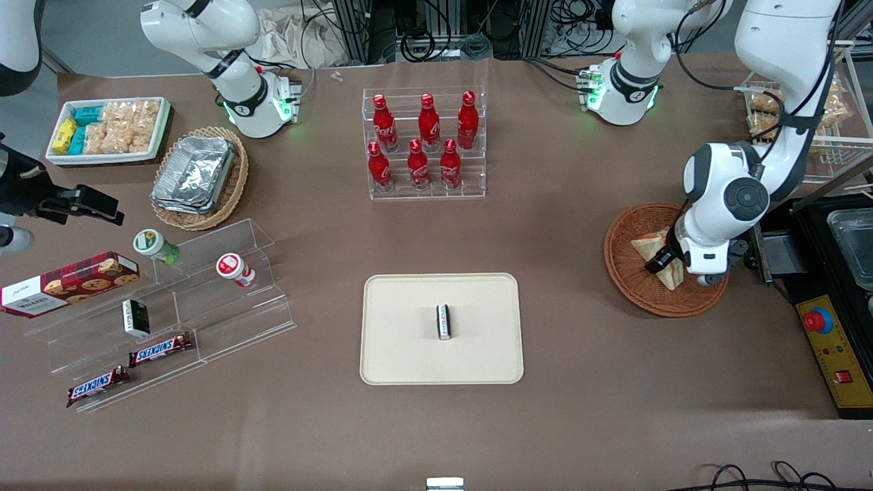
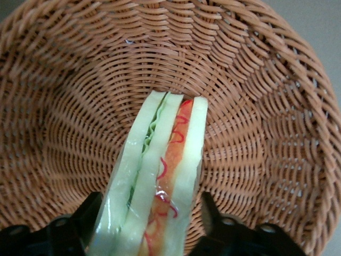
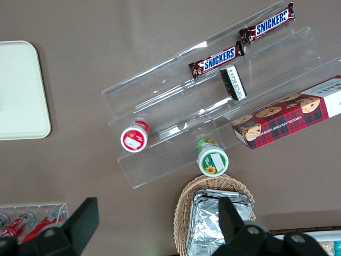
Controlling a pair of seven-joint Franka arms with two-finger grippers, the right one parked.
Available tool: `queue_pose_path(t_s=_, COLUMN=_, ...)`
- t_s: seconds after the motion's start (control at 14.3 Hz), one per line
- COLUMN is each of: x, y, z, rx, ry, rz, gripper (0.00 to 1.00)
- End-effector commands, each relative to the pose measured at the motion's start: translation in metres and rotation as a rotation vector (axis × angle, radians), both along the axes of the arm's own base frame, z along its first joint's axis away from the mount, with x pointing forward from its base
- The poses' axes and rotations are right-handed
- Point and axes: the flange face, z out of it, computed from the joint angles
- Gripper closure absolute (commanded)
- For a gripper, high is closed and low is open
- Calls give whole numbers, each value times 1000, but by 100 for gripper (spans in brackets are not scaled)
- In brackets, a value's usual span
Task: Place sandwich from basket to tray
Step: 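Lower the left gripper onto the sandwich and close on it, then lift the sandwich out of the basket with the left gripper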
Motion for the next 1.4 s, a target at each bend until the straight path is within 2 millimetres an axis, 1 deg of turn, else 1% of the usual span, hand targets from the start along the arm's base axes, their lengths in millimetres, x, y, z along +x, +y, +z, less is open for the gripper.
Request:
queue_pose_path(t_s=0.0, x=3, y=-4, z=-2, rx=6, ry=-40, rz=53, gripper=100)
queue_pose_path(t_s=0.07, x=3, y=-5, z=-3, rx=5, ry=-37, rz=53, gripper=100)
queue_pose_path(t_s=0.21, x=6, y=-5, z=1, rx=6, ry=-44, rz=42, gripper=100)
queue_pose_path(t_s=0.28, x=9, y=-5, z=10, rx=10, ry=-53, rz=40, gripper=100)
queue_pose_path(t_s=0.35, x=16, y=-4, z=25, rx=24, ry=-49, rz=28, gripper=100)
queue_pose_path(t_s=0.42, x=27, y=-3, z=44, rx=54, ry=-11, rz=-17, gripper=100)
queue_pose_path(t_s=0.49, x=43, y=-6, z=70, rx=84, ry=50, rz=-65, gripper=100)
queue_pose_path(t_s=0.56, x=60, y=-14, z=103, rx=101, ry=117, rz=-122, gripper=100)
queue_pose_path(t_s=0.63, x=75, y=-17, z=141, rx=98, ry=170, rz=-180, gripper=100)
queue_pose_path(t_s=0.7, x=86, y=-24, z=178, rx=89, ry=205, rz=-245, gripper=100)
queue_pose_path(t_s=0.77, x=93, y=-38, z=219, rx=79, ry=207, rz=-295, gripper=100)
queue_pose_path(t_s=0.84, x=99, y=-45, z=253, rx=47, ry=183, rz=-326, gripper=100)
queue_pose_path(t_s=0.91, x=106, y=-53, z=283, rx=2, ry=133, rz=-393, gripper=100)
queue_pose_path(t_s=0.98, x=110, y=-70, z=302, rx=-34, ry=90, rz=-507, gripper=100)
queue_pose_path(t_s=1.05, x=117, y=-81, z=320, rx=-54, ry=47, rz=-601, gripper=100)
queue_pose_path(t_s=1.12, x=123, y=-90, z=335, rx=-81, ry=7, rz=-631, gripper=100)
queue_pose_path(t_s=1.19, x=123, y=-106, z=339, rx=-151, ry=-12, rz=-641, gripper=100)
queue_pose_path(t_s=1.26, x=124, y=-121, z=335, rx=-213, ry=-21, rz=-646, gripper=100)
queue_pose_path(t_s=1.33, x=124, y=-154, z=325, rx=-206, ry=-35, rz=-692, gripper=100)
